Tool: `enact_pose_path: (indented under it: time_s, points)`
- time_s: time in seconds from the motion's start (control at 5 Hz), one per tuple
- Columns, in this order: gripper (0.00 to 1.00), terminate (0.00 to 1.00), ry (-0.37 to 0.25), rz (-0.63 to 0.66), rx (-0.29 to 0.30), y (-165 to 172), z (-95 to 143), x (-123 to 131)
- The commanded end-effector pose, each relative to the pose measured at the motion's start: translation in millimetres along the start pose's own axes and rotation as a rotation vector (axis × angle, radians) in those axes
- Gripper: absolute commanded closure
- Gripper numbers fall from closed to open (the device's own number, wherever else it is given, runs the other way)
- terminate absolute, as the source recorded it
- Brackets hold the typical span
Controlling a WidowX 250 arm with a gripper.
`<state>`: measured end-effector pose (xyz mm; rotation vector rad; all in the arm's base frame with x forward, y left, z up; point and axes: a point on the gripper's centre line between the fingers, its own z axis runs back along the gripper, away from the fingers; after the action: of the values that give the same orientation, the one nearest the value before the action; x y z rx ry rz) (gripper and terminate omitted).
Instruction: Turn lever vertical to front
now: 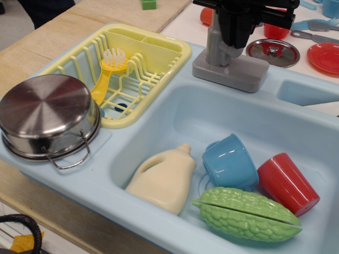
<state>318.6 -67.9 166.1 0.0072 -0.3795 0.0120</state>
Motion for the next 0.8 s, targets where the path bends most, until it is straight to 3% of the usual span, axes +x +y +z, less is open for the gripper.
enact_pose_path:
  time_s: [0.0, 0.6]
  points:
    - [1.00, 0.00, -0.013, 0.055, -0.030, 7.2, 6.9, -20.6]
    - [1.00, 0.00, 0.019, 0.132, -0.067, 15.8, 0.7, -45.2]
